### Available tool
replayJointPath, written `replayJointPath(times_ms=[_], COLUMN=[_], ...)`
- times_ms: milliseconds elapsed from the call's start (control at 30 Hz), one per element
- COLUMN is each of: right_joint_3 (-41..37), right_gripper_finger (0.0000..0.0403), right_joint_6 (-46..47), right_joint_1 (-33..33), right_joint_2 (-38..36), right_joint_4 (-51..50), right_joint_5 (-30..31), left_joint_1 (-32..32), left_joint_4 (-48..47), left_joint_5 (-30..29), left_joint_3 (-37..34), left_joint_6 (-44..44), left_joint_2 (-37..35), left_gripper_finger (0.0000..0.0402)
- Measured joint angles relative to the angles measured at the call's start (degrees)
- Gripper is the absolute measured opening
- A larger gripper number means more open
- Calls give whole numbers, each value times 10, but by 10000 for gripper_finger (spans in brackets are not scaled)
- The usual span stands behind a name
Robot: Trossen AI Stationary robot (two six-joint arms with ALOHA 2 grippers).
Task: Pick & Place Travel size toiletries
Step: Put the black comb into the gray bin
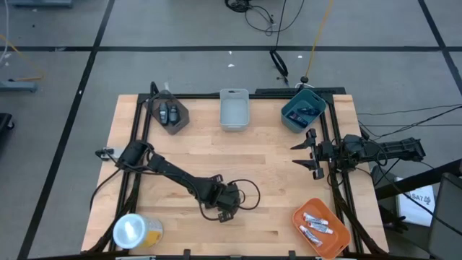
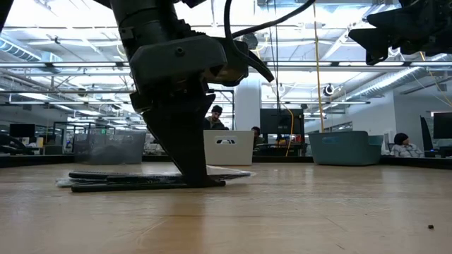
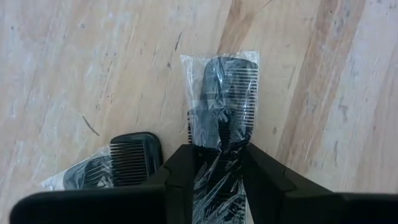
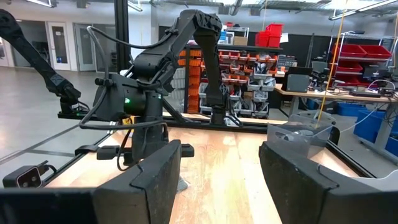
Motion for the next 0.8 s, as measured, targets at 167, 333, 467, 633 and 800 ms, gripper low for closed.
replayJointPath(times_ms=[167, 333, 467, 633, 800], right_joint_3=[0, 0, 0, 0, 0], right_gripper_finger=[210, 210, 210, 210, 210], right_joint_6=[0, 0, 0, 0, 0], right_joint_1=[0, 0, 0, 0, 0], right_joint_2=[0, 0, 0, 0, 0], right_joint_4=[0, 0, 0, 0, 0], right_joint_5=[0, 0, 0, 0, 0], left_joint_1=[0, 0, 0, 0, 0], left_joint_4=[-43, -68, -74, -77, -94], left_joint_5=[-3, -11, -11, 9, 25], left_joint_3=[41, 86, 108, 116, 117], left_joint_6=[28, 63, 88, 92, 55], left_joint_2=[4, 3, 3, 2, 1], left_gripper_finger=[92, 48, 4, 2, 18])
